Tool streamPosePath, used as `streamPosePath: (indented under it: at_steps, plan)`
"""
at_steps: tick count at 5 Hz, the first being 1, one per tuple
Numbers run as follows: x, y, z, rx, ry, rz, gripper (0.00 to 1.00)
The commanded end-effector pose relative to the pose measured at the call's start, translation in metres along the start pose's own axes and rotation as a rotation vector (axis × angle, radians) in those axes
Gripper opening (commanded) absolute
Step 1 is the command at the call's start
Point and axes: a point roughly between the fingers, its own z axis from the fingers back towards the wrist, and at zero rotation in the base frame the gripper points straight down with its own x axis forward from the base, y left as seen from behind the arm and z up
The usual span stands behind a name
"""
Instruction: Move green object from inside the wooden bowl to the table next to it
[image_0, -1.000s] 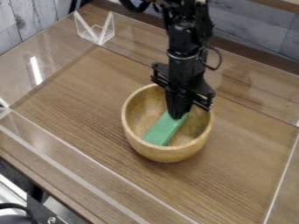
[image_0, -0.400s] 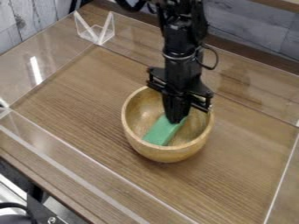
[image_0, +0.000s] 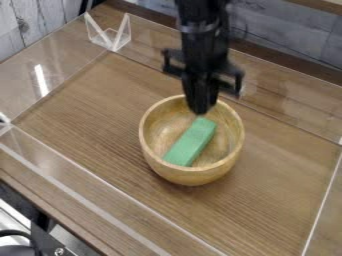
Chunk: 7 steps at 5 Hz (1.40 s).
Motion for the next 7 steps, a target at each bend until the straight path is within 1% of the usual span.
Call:
streamPosePath:
  at_steps: [1, 3, 4, 5, 6, 7]
  plan:
    - [0.012, -0.006, 0.025, -0.002, -0.069, -0.041, 1.00]
    - [0.000, -0.017, 0.003, -0.027, -0.018, -0.228, 1.00]
    - [-0.002, -0.008, -0.016, -0.028, 0.004, -0.240, 1.00]
    - [-0.002, 0.002, -0.035, -0.023, 0.026, -0.245, 1.00]
    - [-0.006, 0.010, -0.039, -0.020, 0.036, -0.240, 0.00]
    - [-0.007, 0.018, -0.035, -0.021, 0.033, -0.236, 0.00]
